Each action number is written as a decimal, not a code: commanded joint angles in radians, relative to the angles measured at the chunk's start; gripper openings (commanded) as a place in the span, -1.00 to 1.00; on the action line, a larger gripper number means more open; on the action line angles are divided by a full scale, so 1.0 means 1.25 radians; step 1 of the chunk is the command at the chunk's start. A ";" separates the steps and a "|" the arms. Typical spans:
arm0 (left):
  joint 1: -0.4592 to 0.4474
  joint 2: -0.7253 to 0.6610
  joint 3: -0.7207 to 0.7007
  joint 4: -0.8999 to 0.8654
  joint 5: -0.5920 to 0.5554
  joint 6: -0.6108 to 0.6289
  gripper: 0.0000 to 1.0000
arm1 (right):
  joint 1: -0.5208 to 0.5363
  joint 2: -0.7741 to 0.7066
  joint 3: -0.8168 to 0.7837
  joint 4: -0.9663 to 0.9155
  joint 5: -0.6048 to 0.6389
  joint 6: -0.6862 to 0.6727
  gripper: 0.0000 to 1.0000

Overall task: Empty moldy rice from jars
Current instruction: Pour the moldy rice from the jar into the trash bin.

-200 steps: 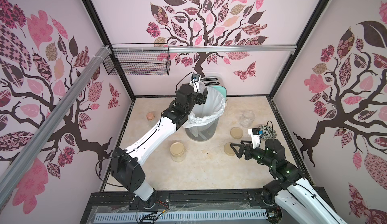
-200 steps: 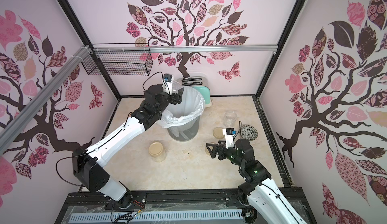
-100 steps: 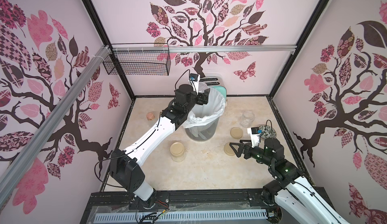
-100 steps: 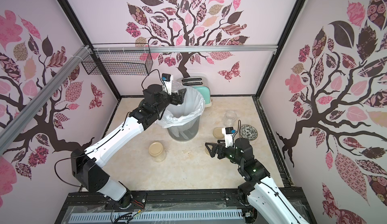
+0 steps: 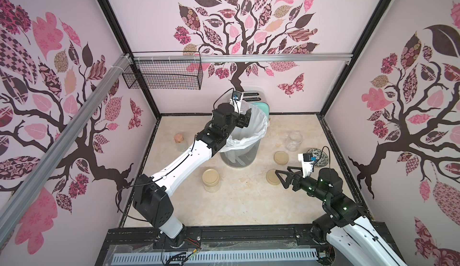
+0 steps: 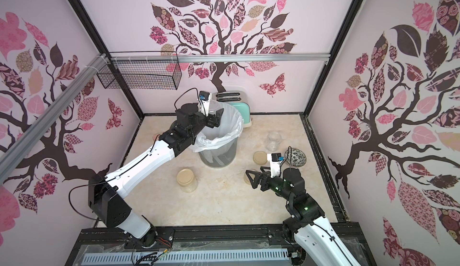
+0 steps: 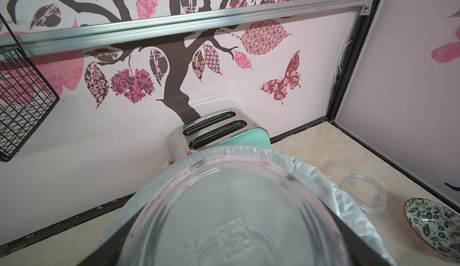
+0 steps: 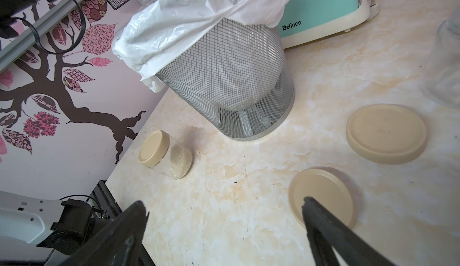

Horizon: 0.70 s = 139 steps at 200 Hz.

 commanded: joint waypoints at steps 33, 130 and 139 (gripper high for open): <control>0.083 -0.056 0.005 0.056 0.065 -0.281 0.52 | 0.002 0.009 0.035 -0.007 0.000 -0.029 0.99; 0.242 -0.074 -0.159 0.473 0.402 -1.182 0.52 | 0.003 0.226 0.299 0.132 -0.096 -0.148 0.99; 0.240 -0.067 -0.167 0.510 0.412 -1.236 0.53 | 0.003 0.259 0.336 0.158 -0.130 -0.153 0.99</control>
